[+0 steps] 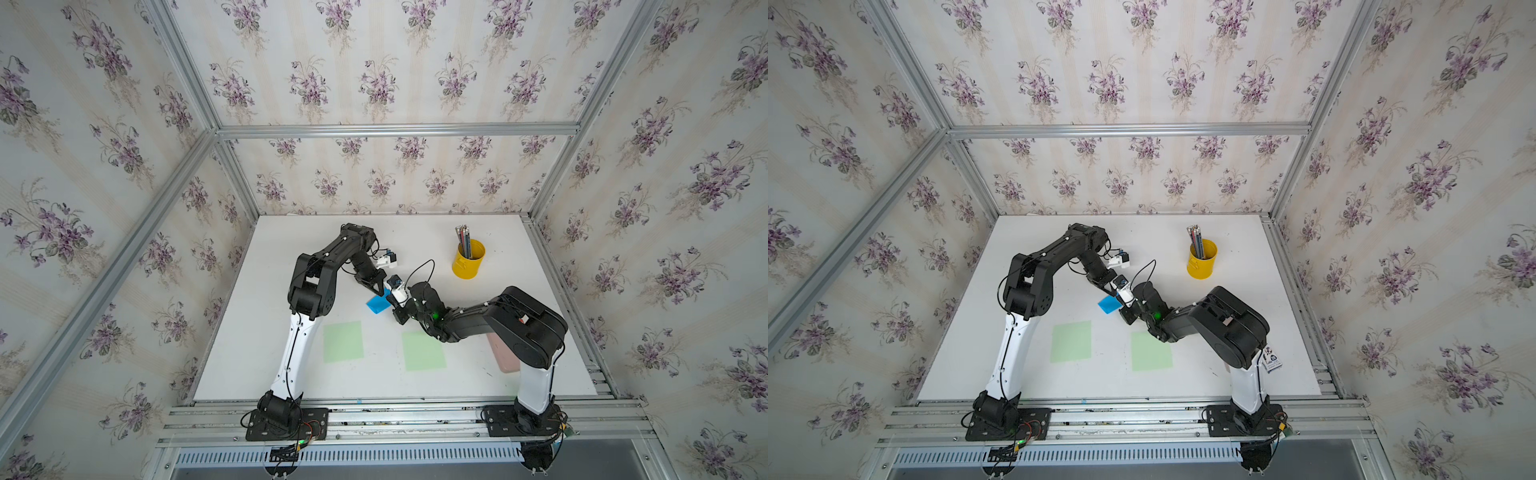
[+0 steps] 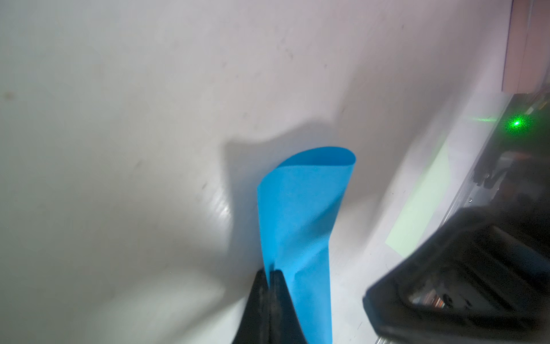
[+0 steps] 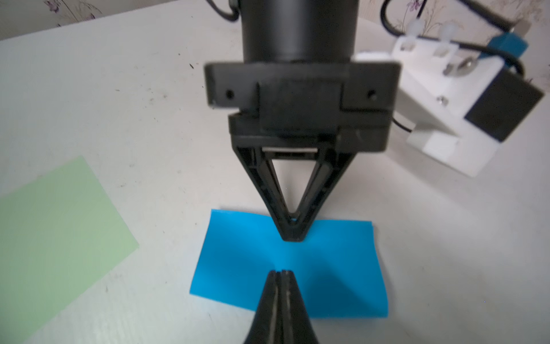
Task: Fold the square paper along the opposite sides
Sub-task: Smooth out the paper at the center of the board.
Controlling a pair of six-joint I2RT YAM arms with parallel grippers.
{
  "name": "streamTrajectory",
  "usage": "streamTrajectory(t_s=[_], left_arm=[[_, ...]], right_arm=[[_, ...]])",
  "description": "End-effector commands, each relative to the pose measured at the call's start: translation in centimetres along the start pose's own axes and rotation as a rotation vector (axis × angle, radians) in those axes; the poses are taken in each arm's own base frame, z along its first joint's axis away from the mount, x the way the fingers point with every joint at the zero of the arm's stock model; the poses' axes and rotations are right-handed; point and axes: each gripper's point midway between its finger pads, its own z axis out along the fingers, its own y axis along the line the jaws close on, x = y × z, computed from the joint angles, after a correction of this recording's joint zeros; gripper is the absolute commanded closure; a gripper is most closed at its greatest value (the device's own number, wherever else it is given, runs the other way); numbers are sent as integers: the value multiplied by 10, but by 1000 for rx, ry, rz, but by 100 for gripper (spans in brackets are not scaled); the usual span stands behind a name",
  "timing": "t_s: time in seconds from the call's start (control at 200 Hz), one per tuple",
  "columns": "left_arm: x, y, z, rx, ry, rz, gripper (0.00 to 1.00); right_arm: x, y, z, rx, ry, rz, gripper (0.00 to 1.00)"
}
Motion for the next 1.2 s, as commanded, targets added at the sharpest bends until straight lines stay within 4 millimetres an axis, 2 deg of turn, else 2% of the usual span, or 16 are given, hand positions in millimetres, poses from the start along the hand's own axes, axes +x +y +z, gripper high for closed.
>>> streamTrajectory(t_s=[0.0,0.14,0.275,0.534,0.829,1.004,1.194], left_arm=[[-1,17,0,-83,8,26,100],[0,17,0,-85,10,30,100],[1,18,1,-88,16,33,100],[3,18,1,-90,21,37,100],[3,16,1,-84,21,38,100],[4,17,1,-86,22,38,100],[5,19,1,-95,31,34,100]], right_arm=[[-1,9,9,-41,-2,8,100],[0,14,22,-60,-2,9,100],[8,10,30,-39,23,3,100],[24,-10,29,12,72,11,100],[24,-8,36,-6,79,26,100],[38,-7,40,-1,124,36,100],[56,-9,36,24,184,28,100]])
